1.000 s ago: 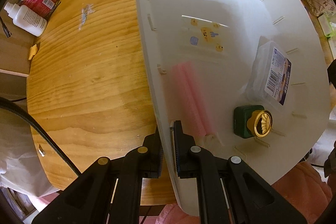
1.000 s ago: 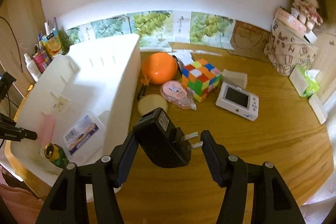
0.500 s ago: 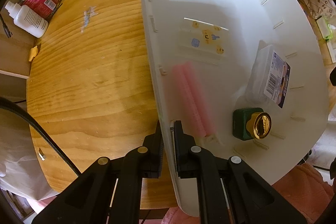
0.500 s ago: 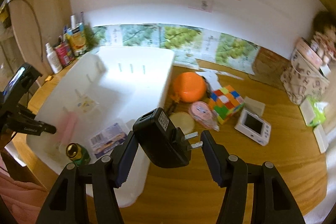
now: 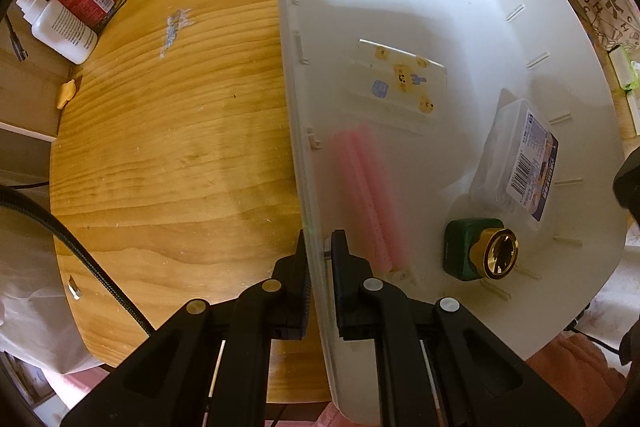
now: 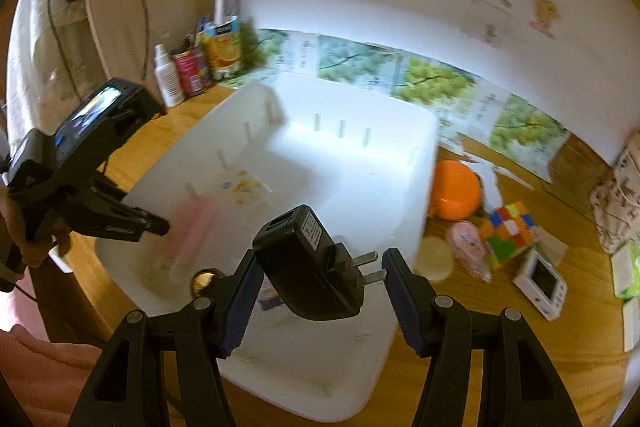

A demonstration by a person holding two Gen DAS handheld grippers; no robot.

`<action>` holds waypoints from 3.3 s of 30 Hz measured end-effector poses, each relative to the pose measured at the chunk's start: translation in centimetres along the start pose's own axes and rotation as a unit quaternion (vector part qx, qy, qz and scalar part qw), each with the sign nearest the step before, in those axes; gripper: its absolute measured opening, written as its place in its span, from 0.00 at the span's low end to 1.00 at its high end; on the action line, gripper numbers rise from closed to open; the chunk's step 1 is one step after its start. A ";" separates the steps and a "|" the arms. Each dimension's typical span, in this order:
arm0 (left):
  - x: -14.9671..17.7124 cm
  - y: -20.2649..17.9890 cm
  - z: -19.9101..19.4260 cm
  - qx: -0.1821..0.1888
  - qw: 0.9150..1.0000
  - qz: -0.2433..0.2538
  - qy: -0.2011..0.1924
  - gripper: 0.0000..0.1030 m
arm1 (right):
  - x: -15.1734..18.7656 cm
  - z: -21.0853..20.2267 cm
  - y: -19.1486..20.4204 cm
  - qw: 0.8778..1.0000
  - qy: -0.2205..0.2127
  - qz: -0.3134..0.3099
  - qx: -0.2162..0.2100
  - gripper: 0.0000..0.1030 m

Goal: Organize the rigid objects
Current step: 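Carry the black adapter into the tray and open the right tool, then withdraw the right tool from the tray toward the table items, then grasp the white-and-grey handheld game device with the right tool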

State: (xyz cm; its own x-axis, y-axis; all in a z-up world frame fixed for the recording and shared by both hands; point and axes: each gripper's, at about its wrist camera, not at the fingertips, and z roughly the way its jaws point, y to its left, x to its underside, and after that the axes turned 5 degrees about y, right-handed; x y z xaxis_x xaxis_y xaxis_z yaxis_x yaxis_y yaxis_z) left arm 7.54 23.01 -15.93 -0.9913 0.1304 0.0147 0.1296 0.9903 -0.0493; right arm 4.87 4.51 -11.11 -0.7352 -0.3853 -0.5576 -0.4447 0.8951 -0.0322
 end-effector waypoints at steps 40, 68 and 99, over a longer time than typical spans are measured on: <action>-0.3 0.9 -0.3 0.020 0.999 -0.034 0.006 0.07 | 1.6 -0.4 -8.5 0.984 -0.019 0.171 0.050 0.78; -2.1 0.5 1.1 0.007 0.995 -0.091 0.026 0.06 | 5.7 3.2 -23.5 0.938 0.057 0.323 0.113 0.98; -2.8 -0.3 3.5 -0.016 0.991 -0.123 0.048 0.07 | 5.4 10.5 -27.0 0.940 0.089 0.310 0.110 0.99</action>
State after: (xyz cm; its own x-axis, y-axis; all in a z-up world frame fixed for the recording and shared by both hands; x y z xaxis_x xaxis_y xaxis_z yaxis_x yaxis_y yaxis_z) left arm 10.21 22.17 -19.42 -0.9866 -0.1133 0.1172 -0.1143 0.9934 -0.0018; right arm 18.25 -19.38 -21.94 -0.9012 0.2111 -0.3784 0.1995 0.9774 0.0703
